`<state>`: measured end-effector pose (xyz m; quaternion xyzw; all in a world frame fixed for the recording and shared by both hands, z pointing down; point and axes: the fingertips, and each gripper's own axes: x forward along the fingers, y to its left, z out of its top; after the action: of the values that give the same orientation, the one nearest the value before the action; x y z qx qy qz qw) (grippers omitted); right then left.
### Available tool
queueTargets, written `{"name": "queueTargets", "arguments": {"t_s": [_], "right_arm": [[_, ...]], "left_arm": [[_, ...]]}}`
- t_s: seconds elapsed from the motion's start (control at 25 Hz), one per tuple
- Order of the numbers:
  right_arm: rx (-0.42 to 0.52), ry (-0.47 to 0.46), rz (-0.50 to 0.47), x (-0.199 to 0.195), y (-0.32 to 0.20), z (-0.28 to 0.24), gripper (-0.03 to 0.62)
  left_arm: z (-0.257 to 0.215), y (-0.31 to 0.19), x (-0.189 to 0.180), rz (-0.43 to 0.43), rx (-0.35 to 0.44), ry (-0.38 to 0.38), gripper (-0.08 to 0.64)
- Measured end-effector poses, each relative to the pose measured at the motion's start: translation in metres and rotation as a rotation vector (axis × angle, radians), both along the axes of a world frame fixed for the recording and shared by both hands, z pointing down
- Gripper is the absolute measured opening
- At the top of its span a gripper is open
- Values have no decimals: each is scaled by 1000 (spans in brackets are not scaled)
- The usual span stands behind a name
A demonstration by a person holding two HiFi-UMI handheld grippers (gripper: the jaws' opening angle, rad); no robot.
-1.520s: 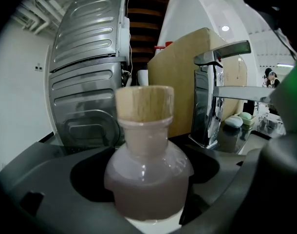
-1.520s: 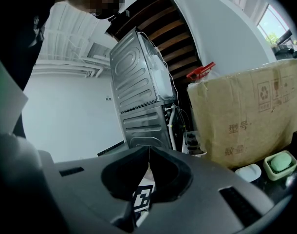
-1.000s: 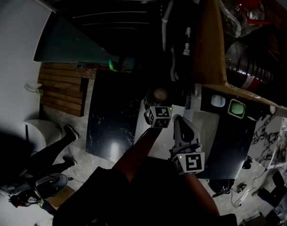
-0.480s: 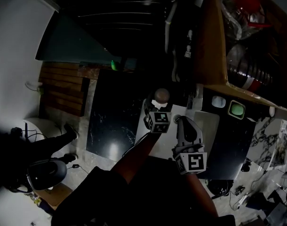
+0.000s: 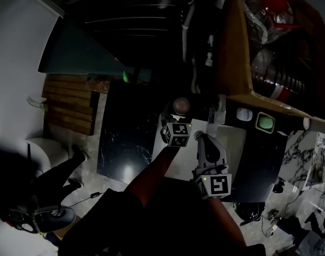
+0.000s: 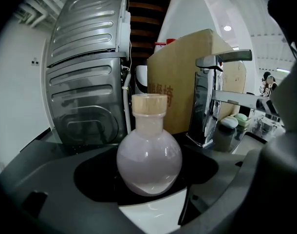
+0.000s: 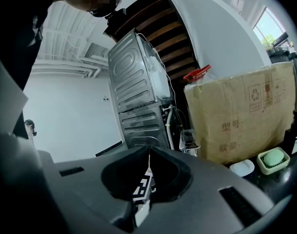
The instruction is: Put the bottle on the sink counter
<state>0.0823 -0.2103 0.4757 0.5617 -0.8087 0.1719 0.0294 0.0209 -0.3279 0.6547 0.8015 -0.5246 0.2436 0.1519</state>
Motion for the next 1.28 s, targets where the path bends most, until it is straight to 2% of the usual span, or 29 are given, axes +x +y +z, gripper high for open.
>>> {"name": "queueTargets", "arguments": {"t_s": [0.2,0.56,0.8,1.0,1.16,1.28], "right_arm": [[2,3,2,2,-1,0,38],[0,-3,4,1,-5,-1,38],[5,-1,13,2,-1,-5,38],[20,21,23,5,8,-15,38],[74,17,27,2,16,-30,38],[74,31,41,-1,25,-35,38]], "left_arm": [[-2,-5,2,-6,-31,10,396],[3,-16,4,-16,-33,19,396],[5,-12,9,6,-47,21,397],[-6,-8,0,4,-25,55,397],[-20,9,-2,19,-33,102,398],[-32,24,-8,36,-12,112,397]]}}
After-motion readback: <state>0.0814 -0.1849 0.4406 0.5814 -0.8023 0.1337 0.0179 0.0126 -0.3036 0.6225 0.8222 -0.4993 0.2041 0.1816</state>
